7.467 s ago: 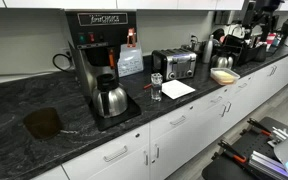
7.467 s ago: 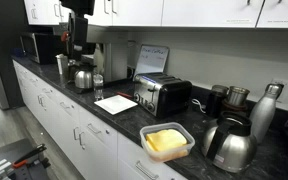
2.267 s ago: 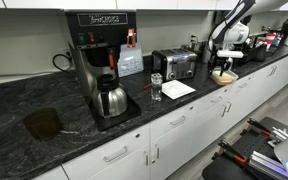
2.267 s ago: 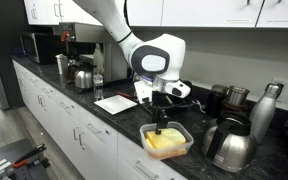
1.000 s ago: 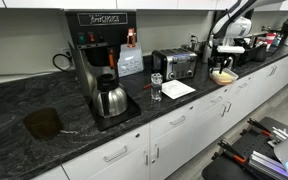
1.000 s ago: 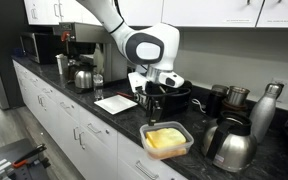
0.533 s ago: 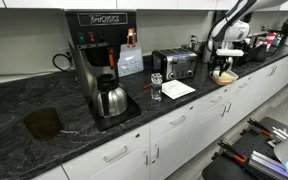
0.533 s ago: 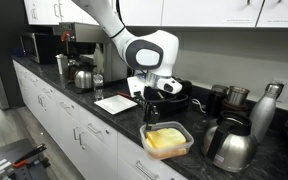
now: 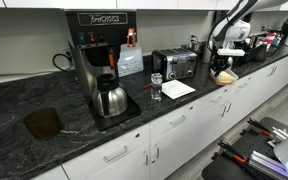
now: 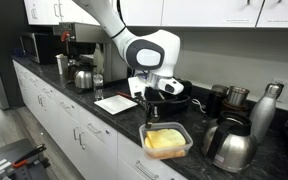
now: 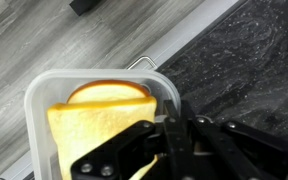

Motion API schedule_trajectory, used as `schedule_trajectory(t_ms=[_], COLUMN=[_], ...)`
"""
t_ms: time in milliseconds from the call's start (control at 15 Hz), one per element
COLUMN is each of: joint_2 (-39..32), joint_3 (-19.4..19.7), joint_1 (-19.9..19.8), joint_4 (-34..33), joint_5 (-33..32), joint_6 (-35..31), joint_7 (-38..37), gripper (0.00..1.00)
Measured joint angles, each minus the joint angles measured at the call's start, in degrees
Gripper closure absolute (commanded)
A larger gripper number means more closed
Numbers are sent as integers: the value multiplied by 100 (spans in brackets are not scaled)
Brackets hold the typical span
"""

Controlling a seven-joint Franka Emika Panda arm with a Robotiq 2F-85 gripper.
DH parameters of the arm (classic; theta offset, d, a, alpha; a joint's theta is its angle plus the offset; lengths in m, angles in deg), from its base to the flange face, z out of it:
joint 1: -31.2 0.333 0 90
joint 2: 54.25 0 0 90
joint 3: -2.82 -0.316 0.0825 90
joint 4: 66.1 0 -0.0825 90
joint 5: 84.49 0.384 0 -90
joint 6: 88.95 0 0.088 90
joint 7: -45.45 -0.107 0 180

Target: Pick up the bowl that has bread in it and put it on the white plate

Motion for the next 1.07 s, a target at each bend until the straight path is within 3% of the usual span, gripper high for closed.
schedule_trajectory(t_ms=[333, 667, 1067], joint_2=[138, 904, 1923], joint_3=[73, 41, -356], joint_1=[-14, 105, 412], joint_4=[84, 477, 953], joint_5=[-294, -798, -1166], joint_6=[1, 182, 779], joint_7=[-67, -324, -372], gripper=[98, 98, 98])
